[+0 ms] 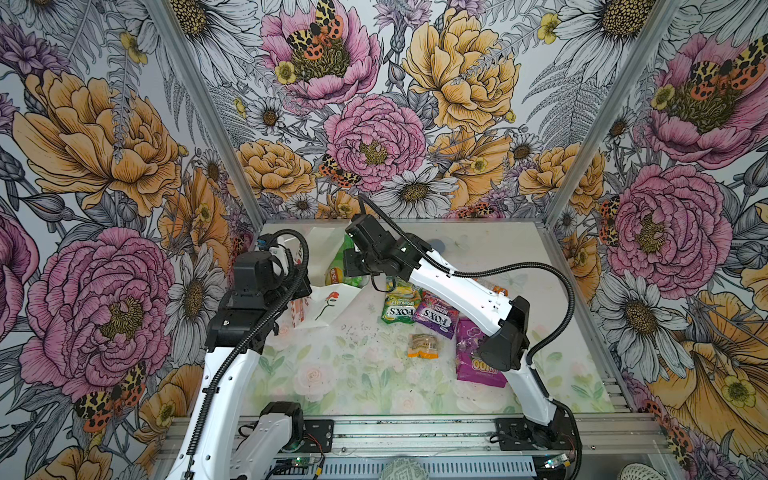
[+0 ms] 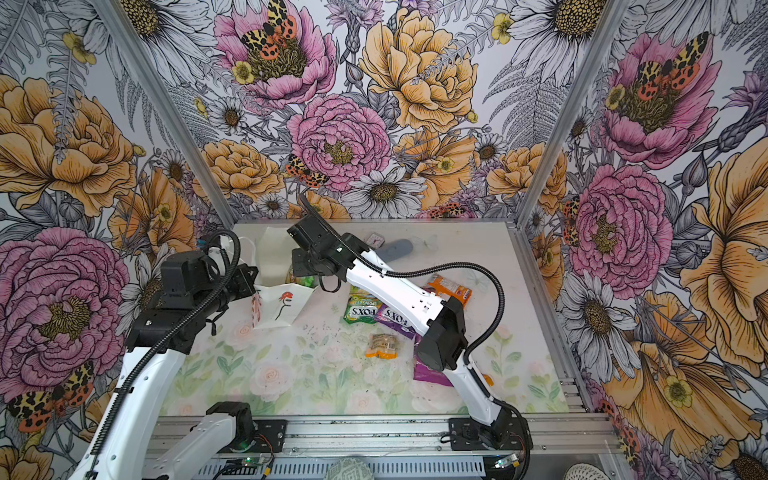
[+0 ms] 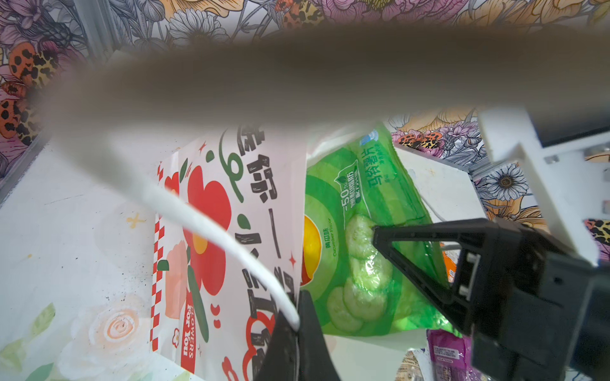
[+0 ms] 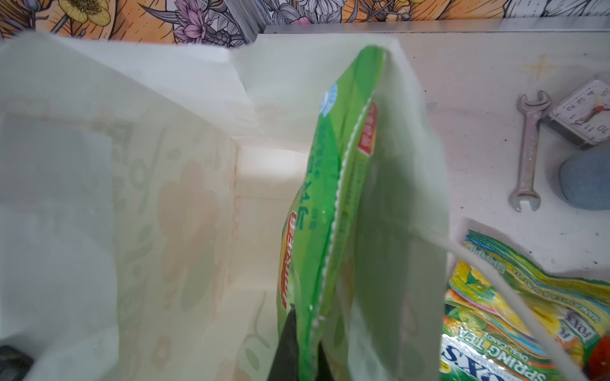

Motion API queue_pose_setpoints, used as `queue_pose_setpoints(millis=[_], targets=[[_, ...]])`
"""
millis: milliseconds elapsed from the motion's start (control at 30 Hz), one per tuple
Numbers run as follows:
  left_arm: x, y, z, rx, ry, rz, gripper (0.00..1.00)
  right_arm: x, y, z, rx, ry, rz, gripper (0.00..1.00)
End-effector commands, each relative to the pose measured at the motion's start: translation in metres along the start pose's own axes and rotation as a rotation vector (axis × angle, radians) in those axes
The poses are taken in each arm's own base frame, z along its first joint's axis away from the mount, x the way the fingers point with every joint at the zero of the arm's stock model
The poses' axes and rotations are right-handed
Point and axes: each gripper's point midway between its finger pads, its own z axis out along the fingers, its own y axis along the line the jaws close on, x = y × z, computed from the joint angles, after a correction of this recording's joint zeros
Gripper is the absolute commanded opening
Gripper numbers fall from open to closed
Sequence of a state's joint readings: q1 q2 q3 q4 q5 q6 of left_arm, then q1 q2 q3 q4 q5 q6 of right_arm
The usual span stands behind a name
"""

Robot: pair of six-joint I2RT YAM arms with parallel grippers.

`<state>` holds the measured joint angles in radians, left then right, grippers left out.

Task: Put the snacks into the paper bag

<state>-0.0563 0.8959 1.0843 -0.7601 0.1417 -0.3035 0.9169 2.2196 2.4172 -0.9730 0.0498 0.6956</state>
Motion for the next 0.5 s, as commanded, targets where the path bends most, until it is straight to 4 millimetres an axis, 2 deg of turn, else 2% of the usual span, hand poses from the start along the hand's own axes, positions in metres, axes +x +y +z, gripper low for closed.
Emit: queue_pose_setpoints(millis=[0, 33, 133, 200, 400, 467], targets=[[-0.008, -0.002, -0.007, -0.001, -0.046, 0.031, 0.00, -0.006, -0.009, -0.003, 0.004, -0.001, 0.043, 0.00], [-0.007, -0.001, -0.006, -0.006, -0.044, 0.030, 0.00, -0.007, -0.005, -0.009, 0.003, -0.012, 0.026, 0.00], [-0.004, 0.002, -0.001, -0.017, -0.025, 0.027, 0.00, -0.003, 0.030, -0.034, -0.021, -0.068, -0.103, 0.02], [-0.004, 0.001, 0.000, -0.011, -0.019, 0.026, 0.00, 0.003, 0.042, -0.040, -0.069, -0.050, -0.109, 0.03], [-0.005, -0.002, -0.003, 0.000, -0.028, 0.029, 0.00, 0.015, 0.040, -0.017, -0.096, 0.022, -0.063, 0.00], [-0.005, -0.002, -0.003, 0.000, -0.028, 0.032, 0.00, 0.013, 0.033, -0.011, -0.086, 0.027, -0.037, 0.00]])
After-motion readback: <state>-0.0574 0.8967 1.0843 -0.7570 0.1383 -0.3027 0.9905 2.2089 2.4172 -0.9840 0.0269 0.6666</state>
